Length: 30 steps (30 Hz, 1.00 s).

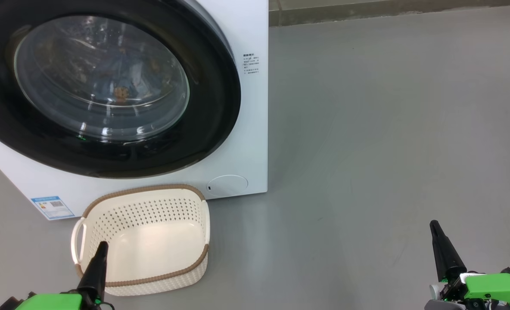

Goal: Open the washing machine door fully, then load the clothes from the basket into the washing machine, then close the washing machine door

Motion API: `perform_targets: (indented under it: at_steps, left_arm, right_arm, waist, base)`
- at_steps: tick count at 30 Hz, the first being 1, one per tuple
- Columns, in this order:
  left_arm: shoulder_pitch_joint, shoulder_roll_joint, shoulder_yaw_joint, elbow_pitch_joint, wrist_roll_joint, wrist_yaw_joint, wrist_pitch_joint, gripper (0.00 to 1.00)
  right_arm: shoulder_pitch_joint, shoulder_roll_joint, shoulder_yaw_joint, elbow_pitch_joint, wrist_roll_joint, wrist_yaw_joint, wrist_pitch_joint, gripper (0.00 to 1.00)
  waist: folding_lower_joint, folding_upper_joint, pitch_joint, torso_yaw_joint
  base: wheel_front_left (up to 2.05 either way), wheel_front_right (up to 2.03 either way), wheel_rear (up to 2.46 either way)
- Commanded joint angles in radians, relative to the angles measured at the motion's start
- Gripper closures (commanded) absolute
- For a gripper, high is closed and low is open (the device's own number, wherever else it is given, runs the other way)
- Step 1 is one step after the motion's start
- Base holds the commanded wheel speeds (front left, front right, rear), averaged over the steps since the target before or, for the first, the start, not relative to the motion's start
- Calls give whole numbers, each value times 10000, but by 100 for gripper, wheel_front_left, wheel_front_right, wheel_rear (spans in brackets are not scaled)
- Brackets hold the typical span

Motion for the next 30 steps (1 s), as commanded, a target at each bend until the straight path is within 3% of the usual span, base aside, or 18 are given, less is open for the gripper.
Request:
perform_targets:
  at_steps: [1, 30]
  left_arm:
    - [-413, 129, 338, -191, 82, -29, 70, 100]
    - [-416, 102, 376, -190, 114, -29, 100, 100]
  right_arm:
    - [-404, -123, 272, -250, 39, 17, 75, 100]
    - [-404, -123, 272, -250, 39, 17, 75, 100]
  waist:
    - [-1, -1, 0, 0]
    - [-1, -1, 0, 0]
  base:
    - [0, 0, 0]
    - [0, 0, 0]
